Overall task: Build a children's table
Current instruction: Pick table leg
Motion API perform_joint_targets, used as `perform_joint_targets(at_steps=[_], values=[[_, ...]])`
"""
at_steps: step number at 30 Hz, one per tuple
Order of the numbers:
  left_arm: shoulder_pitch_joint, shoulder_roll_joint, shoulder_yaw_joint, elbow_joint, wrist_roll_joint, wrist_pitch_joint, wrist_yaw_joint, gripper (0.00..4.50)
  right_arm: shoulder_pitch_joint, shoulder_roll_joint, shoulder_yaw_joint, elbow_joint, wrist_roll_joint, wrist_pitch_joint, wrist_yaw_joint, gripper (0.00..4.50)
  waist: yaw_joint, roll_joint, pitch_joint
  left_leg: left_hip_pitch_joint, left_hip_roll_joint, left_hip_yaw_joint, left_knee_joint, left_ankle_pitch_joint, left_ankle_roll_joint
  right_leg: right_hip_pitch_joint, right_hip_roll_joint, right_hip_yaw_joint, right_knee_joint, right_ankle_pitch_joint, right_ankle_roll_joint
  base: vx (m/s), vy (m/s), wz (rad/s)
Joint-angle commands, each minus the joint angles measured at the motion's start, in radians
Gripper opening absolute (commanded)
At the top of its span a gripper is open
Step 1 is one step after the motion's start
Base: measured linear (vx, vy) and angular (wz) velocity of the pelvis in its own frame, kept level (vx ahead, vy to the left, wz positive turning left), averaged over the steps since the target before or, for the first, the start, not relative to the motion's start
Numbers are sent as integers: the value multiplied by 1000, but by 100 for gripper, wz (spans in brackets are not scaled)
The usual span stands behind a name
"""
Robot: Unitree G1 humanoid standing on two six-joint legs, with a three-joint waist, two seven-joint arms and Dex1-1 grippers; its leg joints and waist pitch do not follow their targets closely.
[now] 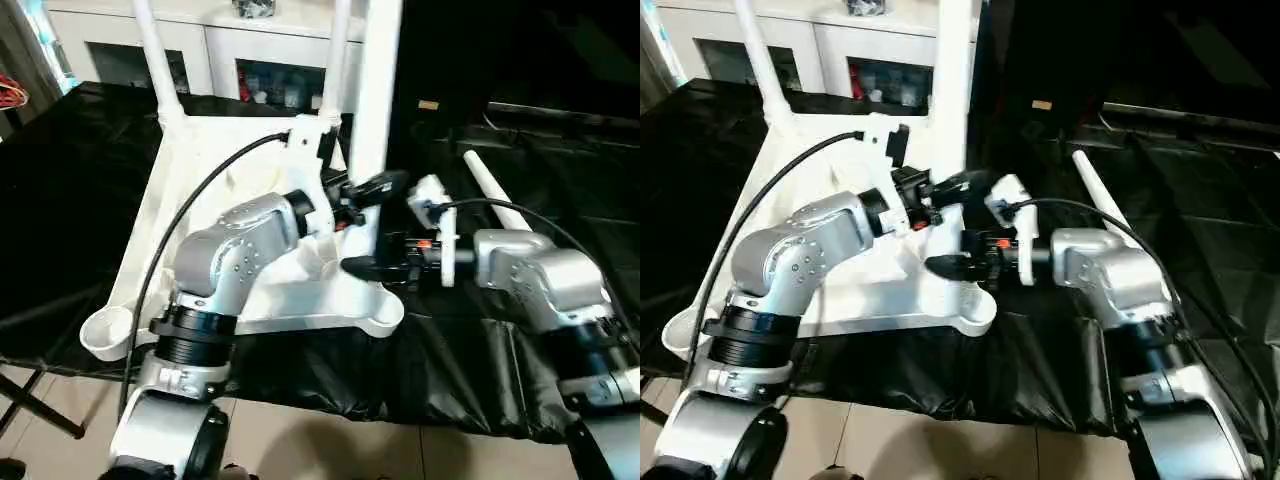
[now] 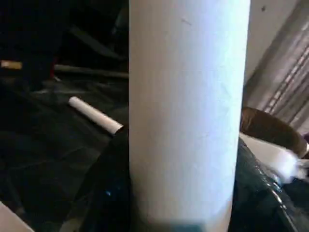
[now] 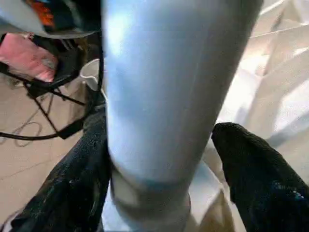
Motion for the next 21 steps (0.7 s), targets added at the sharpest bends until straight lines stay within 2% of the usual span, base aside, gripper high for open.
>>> perform_joint_targets(at_steps=[1, 9, 10, 11, 12, 13, 16, 20, 21], values=[[-3, -13, 0, -32, -38, 22, -17, 186, -12, -4, -12, 20, 15, 13, 13, 344, 1, -15, -85, 13, 19, 2, -56, -114, 43, 67, -69, 42, -72, -244, -162, 0, 0, 0], [-1, 2, -16, -44, -47, 35, -54, 186, -10, -13, -15, 9, 41, 42, 50, 344, 2, -15, -85, 13, 19, 1, -57, -112, 41, 67, -70, 42, -72, -246, -159, 0, 0, 0], [-2, 2, -16, -44, -48, 36, -56, 186, -10, -14, -14, 11, 42, 41, 51, 316, 2, -16, -85, 12, 19, 1, -56, -110, 40, 67, -69, 42, -71, -245, -157, 0, 0, 0], [-2, 2, -16, -44, -51, 36, -58, 186, -10, -15, -13, 14, 42, 39, 52, 309, 2, -15, -85, 13, 19, 1, -57, -110, 39, 66, -69, 42, -71, -244, -158, 0, 0, 0], [-4, 2, -16, -42, -51, 36, -59, 186, -9, -16, -12, 17, 42, 37, 53, 309, 4, 1, -85, 14, 19, -1, -57, -112, 36, 66, -70, 42, -70, -241, -161, 0, 0, 0], [-5, 2, -16, -41, -52, 36, -59, 186, -9, -16, -12, 20, 41, 36, 54, 305, 0, -7, -86, 14, 19, 0, -57, -117, 35, 66, -67, 42, -73, -236, -161, 0, 0, 0], [-3, 5, -20, -44, -54, 40, -66, 186, -8, -14, -18, 24, 45, 45, 53, 268, 1, -8, -86, 13, 19, 0, -56, -118, 34, 68, -68, 42, -72, -228, -165, 0, 0, 0], [1, 9, -27, -46, -52, 38, -76, 186, -8, -12, -21, 24, 49, 52, 54, 238, 1, -8, -87, 14, 19, 0, -56, -117, 36, 68, -68, 42, -71, -222, -170, 0, 0, 0], [1, 10, -27, -46, -53, 38, -77, 186, -8, -11, -21, 25, 48, 53, 53, 238, 1, -11, -87, 14, 19, 0, -56, -116, 37, 68, -67, 42, -70, -221, -171, 0, 0, 0]])
